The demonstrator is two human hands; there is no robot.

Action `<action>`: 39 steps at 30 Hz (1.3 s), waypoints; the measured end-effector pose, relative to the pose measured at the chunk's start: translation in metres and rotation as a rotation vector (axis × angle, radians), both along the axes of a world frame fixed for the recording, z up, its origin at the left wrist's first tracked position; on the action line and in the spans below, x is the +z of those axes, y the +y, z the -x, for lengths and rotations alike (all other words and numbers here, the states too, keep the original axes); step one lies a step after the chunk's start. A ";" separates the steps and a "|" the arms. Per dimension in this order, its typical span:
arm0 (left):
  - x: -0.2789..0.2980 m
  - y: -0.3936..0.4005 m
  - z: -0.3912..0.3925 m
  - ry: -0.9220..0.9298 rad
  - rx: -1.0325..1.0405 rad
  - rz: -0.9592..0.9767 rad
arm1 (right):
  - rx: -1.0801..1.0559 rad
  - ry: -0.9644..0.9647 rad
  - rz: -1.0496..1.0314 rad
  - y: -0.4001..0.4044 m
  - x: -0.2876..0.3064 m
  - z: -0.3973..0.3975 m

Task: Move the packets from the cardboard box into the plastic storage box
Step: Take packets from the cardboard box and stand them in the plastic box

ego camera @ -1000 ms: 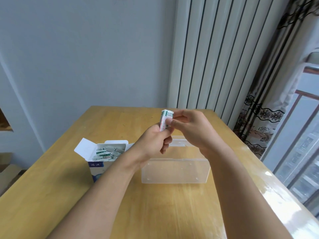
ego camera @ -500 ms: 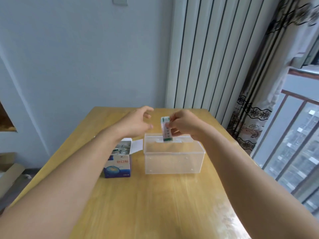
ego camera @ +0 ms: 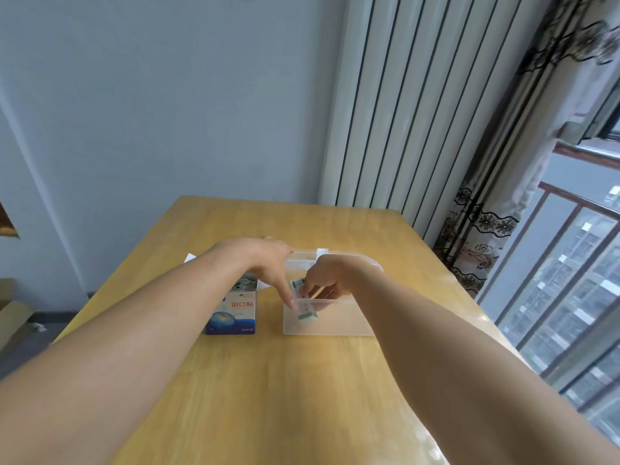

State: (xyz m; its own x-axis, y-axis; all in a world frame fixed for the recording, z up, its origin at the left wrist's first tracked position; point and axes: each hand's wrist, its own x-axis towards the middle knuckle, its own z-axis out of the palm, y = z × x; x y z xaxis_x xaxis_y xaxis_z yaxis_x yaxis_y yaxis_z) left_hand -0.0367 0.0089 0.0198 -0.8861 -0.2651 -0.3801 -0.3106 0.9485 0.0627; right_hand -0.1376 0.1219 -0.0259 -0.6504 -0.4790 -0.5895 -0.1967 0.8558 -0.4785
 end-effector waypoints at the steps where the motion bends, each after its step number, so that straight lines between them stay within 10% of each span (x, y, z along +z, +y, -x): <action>1: -0.001 0.000 0.001 0.000 -0.006 0.016 | -0.006 -0.009 -0.008 -0.003 -0.003 0.000; 28: -0.003 0.008 0.001 -0.023 -0.018 0.070 | 0.140 -0.067 -0.235 -0.022 -0.005 -0.009; 39: 0.022 -0.030 -0.029 0.069 0.020 -0.139 | 0.283 0.254 -0.235 -0.016 0.060 -0.009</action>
